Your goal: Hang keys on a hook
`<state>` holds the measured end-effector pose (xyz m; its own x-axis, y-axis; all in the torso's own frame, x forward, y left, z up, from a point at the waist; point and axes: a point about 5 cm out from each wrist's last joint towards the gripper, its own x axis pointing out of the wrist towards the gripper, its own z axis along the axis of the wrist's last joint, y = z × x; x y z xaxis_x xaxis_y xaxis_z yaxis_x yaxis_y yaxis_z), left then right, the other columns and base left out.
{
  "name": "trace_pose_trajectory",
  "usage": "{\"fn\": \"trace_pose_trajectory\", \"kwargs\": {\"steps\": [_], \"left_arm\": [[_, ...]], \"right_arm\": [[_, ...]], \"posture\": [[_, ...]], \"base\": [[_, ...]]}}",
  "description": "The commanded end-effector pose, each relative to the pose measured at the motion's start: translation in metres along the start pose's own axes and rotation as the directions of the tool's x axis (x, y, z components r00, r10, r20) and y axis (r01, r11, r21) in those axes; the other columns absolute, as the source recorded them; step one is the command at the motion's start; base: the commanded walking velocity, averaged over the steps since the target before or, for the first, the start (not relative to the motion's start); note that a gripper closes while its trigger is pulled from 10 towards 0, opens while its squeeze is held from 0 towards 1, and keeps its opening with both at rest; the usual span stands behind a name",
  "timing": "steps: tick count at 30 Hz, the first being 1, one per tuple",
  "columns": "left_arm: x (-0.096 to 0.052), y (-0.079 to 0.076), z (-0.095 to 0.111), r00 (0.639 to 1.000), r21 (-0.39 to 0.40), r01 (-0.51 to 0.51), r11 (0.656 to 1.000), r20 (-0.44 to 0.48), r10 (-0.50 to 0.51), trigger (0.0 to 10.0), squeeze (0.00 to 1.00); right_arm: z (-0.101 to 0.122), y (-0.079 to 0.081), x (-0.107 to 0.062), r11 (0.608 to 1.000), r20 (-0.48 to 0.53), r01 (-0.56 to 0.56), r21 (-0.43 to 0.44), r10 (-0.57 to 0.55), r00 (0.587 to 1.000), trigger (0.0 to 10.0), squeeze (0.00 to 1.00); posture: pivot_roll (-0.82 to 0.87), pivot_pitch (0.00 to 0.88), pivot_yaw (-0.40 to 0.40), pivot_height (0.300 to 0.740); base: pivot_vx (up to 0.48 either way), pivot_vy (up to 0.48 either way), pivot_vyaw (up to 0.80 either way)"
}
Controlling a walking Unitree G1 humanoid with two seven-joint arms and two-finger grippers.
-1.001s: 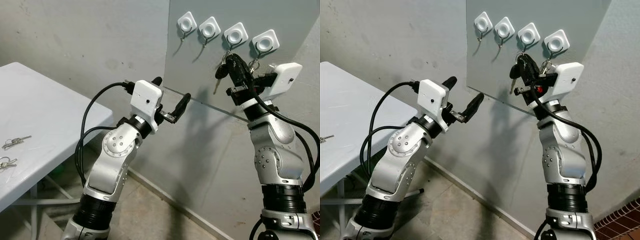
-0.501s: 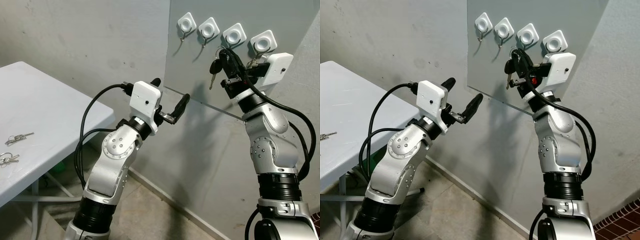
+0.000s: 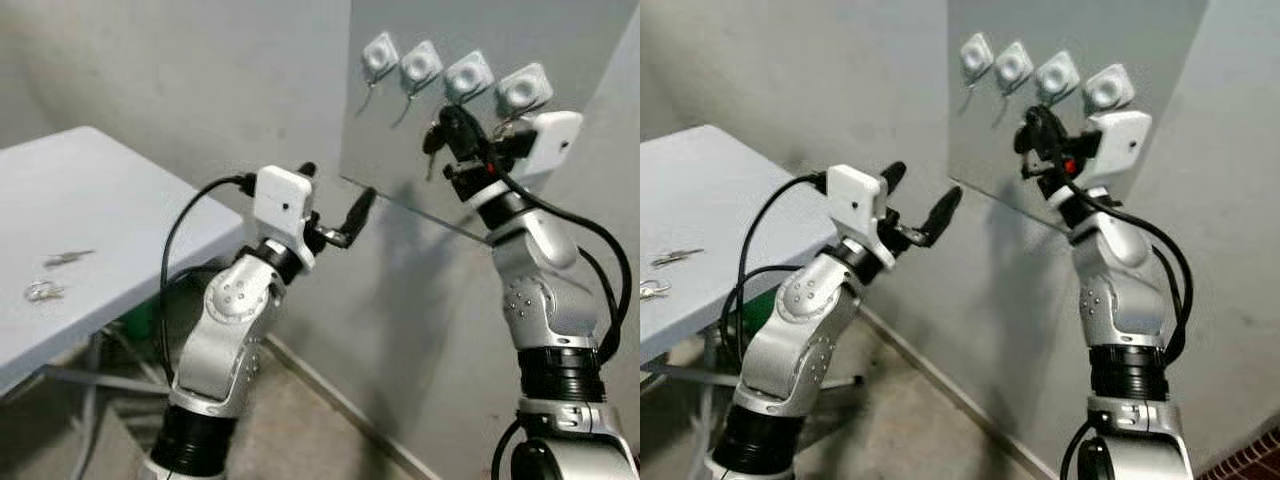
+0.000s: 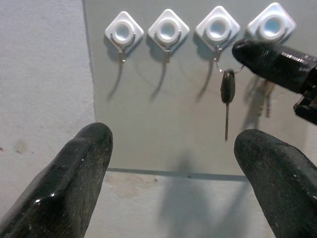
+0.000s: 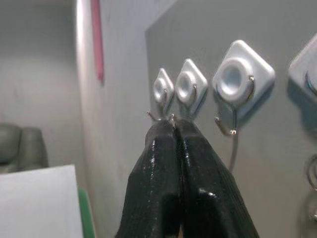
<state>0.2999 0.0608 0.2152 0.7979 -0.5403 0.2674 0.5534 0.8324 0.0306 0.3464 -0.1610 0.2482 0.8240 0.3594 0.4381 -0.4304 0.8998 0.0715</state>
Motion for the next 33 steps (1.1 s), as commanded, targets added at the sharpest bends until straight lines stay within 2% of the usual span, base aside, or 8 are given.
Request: {"fn": "trace_pose_trajectory", "kwargs": {"steps": [1,5,13,23,27,33], "left_arm": [[0.001,0.002,0.003,1.0,0.008,-0.008,1.0,0.004,0.008,10.0,0.0],[0.0,0.004,0.002,1.0,-0.022,-0.018,1.0,-0.003,0.018,10.0,0.0],[0.0,0.01,0.003,0.999,-0.052,-0.053,0.997,-0.004,0.053,10.0,0.0],[0.0,0.017,-0.002,0.992,-0.08,-0.12,0.989,-0.048,0.117,10.0,0.0],[0.0,0.024,-0.002,0.987,-0.135,-0.156,0.978,-0.047,0.151,10.0,0.0],[0.0,0.027,0.0,0.978,-0.074,-0.206,0.976,-0.033,0.204,10.0,0.0]], "right_arm": [[0.005,0.0,0.001,1.0,0.013,-0.014,-0.014,0.014,1.0,10.0,0.0],[0.005,0.0,0.0,1.0,0.01,-0.013,-0.019,0.013,1.0,10.0,0.0],[0.005,0.0,0.0,1.0,0.004,-0.014,-0.019,0.015,1.0,10.0,0.0],[0.006,-0.001,0.0,1.0,0.001,-0.018,-0.024,0.018,1.0,10.0,0.0],[0.006,-0.001,0.0,1.0,0.0,-0.017,-0.024,0.017,1.0,10.0,0.0],[0.006,-0.001,-0.001,1.0,0.0,-0.019,-0.024,0.019,1.0,10.0,0.0]], "posture": [[0.06,0.0,-0.065,0.74],[0.06,0.0,-0.065,0.74],[0.06,0.0,-0.07,0.74],[0.06,0.0,-0.072,0.74],[0.05,0.0,-0.07,0.74],[0.05,0.0,-0.069,0.74]], "base": [[0.0,0.0,0.0],[0.0,0.0,0.0],[0.0,0.449,0.0],[0.0,0.0,0.0],[0.064,0.0,0.0],[0.042,0.0,0.0]]}}
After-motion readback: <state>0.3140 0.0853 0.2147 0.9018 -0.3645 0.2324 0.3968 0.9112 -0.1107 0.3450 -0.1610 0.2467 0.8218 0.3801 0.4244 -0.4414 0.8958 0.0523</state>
